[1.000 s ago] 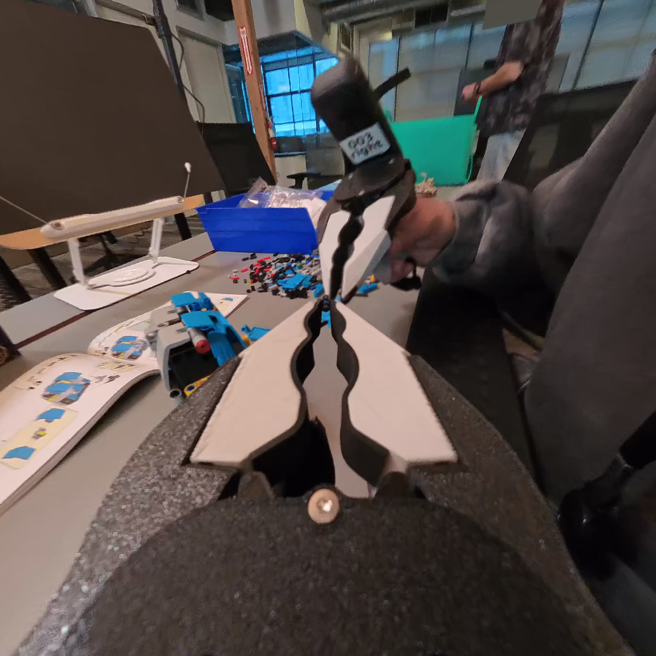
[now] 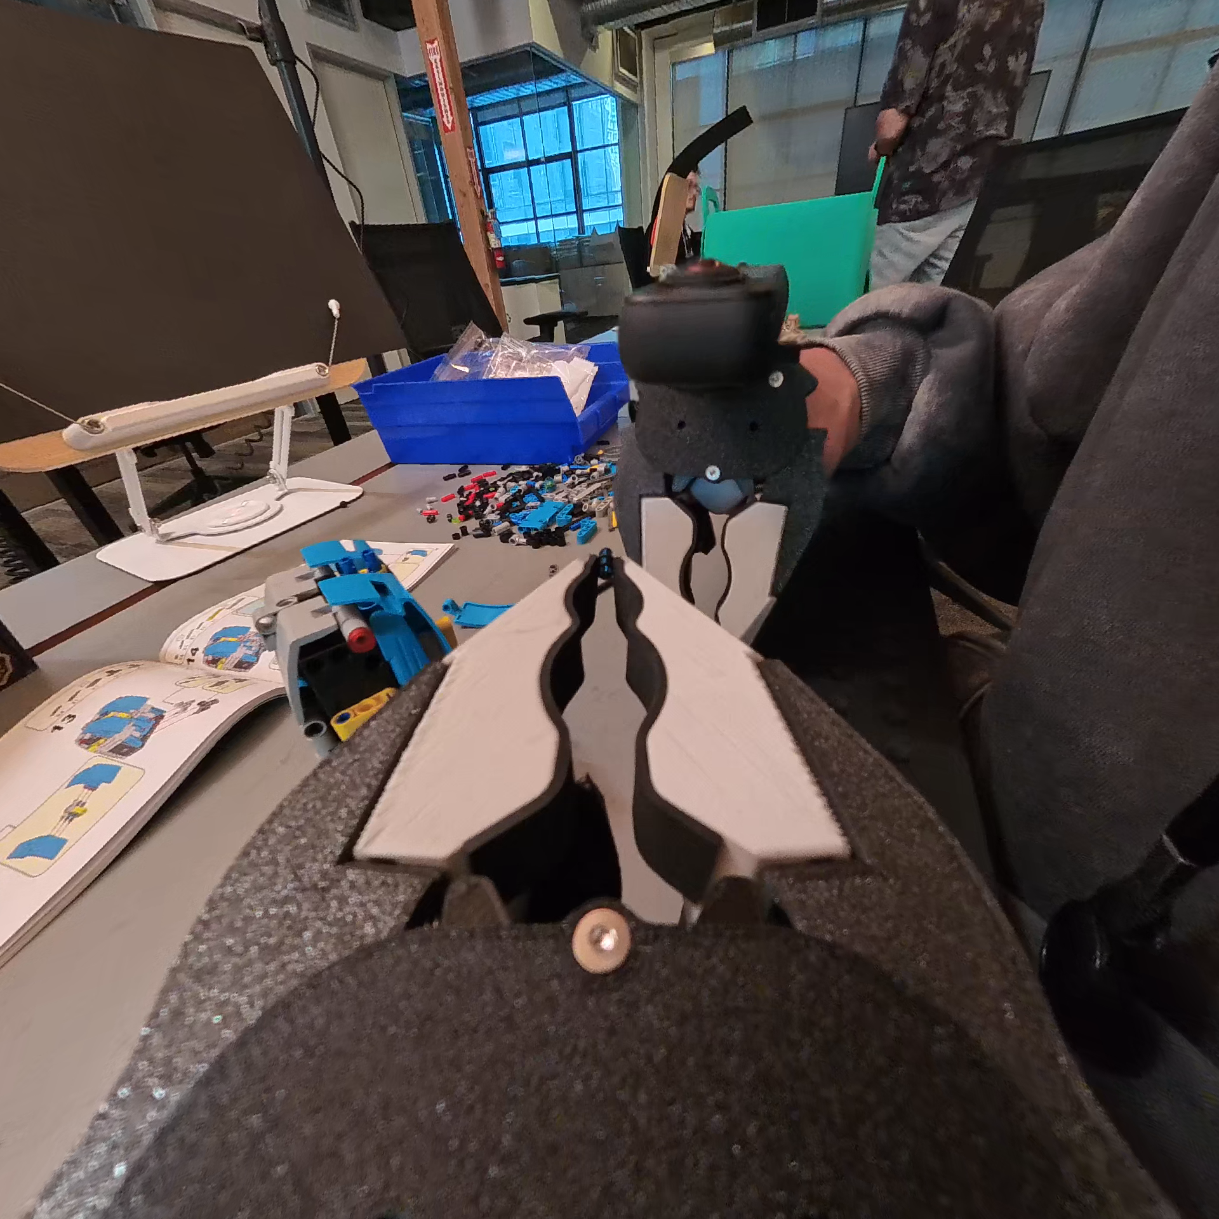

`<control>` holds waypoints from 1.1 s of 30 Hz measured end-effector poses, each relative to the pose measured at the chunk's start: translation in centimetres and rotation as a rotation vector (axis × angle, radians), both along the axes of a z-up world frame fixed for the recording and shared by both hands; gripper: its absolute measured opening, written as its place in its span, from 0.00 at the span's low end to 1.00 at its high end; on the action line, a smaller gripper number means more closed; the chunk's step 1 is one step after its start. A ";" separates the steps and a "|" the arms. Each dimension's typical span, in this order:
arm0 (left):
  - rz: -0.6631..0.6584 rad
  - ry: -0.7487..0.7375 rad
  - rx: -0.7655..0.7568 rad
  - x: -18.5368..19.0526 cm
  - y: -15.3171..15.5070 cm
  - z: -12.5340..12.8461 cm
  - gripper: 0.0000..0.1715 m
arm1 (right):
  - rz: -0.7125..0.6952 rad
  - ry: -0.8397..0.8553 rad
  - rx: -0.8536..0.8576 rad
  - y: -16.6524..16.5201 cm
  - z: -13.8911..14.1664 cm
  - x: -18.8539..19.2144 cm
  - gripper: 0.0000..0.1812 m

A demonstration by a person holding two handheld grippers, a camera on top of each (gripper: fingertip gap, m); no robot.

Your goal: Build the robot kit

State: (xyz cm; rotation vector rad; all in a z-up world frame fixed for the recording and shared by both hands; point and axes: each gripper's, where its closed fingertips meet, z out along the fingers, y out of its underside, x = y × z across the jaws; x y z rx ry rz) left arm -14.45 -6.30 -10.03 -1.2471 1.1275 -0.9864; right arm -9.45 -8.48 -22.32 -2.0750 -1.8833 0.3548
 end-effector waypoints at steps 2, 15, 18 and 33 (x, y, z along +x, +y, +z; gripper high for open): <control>0.001 -0.002 -0.014 -0.1 0.1 0.0 0.02 | -0.019 0.046 0.013 0.5 1.0 -0.3 0.03; -0.071 -0.175 -0.112 -1.2 -0.3 2.5 0.02 | -0.222 1.181 -0.354 2.4 14.7 -5.0 0.03; -0.073 -0.170 -0.103 -1.0 -0.5 2.4 0.02 | -0.201 1.184 -0.349 2.3 14.7 -5.5 0.03; -0.057 -0.183 -0.092 -1.0 -0.5 2.6 0.02 | -0.172 1.232 -0.452 1.8 14.3 -6.3 0.03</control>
